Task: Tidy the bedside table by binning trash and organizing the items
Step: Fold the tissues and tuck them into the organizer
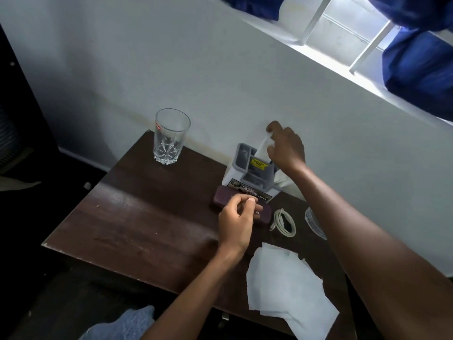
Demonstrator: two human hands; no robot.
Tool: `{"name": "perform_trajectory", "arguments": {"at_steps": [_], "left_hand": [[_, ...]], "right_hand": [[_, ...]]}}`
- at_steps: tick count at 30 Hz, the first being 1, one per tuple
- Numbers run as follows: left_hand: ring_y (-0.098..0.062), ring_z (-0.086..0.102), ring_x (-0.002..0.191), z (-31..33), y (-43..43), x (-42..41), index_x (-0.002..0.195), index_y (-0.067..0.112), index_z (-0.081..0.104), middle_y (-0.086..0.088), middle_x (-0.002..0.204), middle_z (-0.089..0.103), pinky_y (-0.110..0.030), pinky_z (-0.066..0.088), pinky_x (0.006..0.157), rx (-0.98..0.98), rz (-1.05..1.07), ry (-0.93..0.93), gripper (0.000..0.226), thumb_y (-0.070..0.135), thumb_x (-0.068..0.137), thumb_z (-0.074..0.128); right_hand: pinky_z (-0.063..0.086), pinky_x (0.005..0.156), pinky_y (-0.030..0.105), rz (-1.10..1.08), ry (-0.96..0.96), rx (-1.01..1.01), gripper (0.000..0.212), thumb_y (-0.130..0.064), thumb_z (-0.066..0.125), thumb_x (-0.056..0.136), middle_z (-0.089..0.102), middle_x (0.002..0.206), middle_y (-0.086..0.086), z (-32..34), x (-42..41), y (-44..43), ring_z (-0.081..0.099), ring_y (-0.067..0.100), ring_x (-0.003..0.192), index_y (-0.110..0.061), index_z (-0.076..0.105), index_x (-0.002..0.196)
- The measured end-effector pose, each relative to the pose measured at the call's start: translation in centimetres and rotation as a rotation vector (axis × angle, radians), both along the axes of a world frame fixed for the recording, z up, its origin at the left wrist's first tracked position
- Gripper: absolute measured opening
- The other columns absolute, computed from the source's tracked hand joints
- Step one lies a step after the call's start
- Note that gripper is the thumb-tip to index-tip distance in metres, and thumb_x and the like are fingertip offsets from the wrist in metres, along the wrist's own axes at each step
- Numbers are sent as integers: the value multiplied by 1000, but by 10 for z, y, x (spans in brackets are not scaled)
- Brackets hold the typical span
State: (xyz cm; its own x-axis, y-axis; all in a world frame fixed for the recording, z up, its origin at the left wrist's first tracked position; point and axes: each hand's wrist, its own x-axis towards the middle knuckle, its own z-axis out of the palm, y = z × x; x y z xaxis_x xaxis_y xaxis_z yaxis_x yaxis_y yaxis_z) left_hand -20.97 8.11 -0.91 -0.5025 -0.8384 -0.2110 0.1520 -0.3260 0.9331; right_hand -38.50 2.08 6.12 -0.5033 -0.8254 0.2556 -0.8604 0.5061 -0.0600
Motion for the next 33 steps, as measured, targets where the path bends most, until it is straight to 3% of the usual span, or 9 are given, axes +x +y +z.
{"name": "perform_trajectory", "arguments": {"at_steps": [5, 10, 13, 18, 20, 22, 25, 29, 33], "left_hand": [[-6, 66, 69, -1, -1, -1, 81, 25, 62, 4, 79, 71, -18, 46, 63, 12, -15, -34, 18, 19, 93, 50], [-6, 65, 68, -3, -1, -1, 80, 24, 61, 6, 77, 70, -14, 46, 60, -1, -41, -57, 19, 16, 92, 50], [-5, 63, 64, -4, -1, -2, 77, 23, 60, 6, 75, 69, -12, 44, 55, 17, -54, -85, 21, 13, 92, 49], [-9, 62, 67, -12, 8, -5, 77, 25, 59, 0, 87, 71, -22, 46, 60, -36, -233, -234, 20, 12, 89, 50], [-13, 65, 78, -19, 14, -4, 78, 29, 61, 1, 92, 72, -31, 53, 73, -171, -334, -346, 18, 15, 87, 53], [-13, 64, 92, -24, 20, -2, 89, 29, 65, 6, 99, 70, -30, 51, 84, -396, -455, -517, 15, 19, 86, 54], [-12, 59, 103, -29, 29, 0, 107, 24, 66, 7, 106, 67, -27, 48, 83, -621, -552, -673, 24, 17, 87, 54], [-17, 58, 103, -30, 35, -1, 109, 22, 67, 4, 109, 65, -36, 50, 84, -730, -538, -652, 28, 14, 85, 54], [-17, 39, 124, -32, 54, -2, 125, 28, 56, 11, 133, 51, -33, 31, 98, -1055, -615, -675, 38, 26, 87, 54]], "right_hand": [[39, 81, 32, -14, -65, 21, 42, -1, 49, 80, 61, 107, 12, -9, -2, 6, 53, 34, 99, -15, 48, 120], [47, 89, 39, -53, -215, -277, 29, -8, 63, 76, 68, 101, 5, 18, 2, 31, 59, 25, 99, -13, 63, 105], [47, 79, 27, -140, -320, -397, 17, -6, 65, 75, 67, 88, 1, 27, 15, 86, 60, 17, 86, -12, 68, 91], [45, 55, 9, -349, -733, -519, 14, 3, 68, 77, 64, 70, 3, -7, 49, 196, 56, -1, 56, -11, 66, 78], [44, 52, 9, -453, -824, -449, 12, 5, 66, 78, 65, 70, 5, -31, 56, 225, 58, 7, 59, -7, 66, 79], [48, 58, 18, -536, -847, -339, 13, 1, 66, 79, 67, 73, 5, -55, 56, 242, 60, 15, 67, -12, 67, 76], [50, 75, 32, -579, -764, -205, 14, -6, 65, 79, 69, 80, -3, -79, 44, 253, 65, 18, 83, -20, 66, 74], [47, 79, 28, -559, -702, -143, 15, -6, 62, 80, 70, 90, 5, -90, 33, 252, 64, 21, 89, -10, 70, 91], [49, 71, 30, -550, -706, -105, 13, -6, 64, 76, 69, 83, 4, -91, 23, 255, 63, 21, 80, -18, 67, 79]]}}
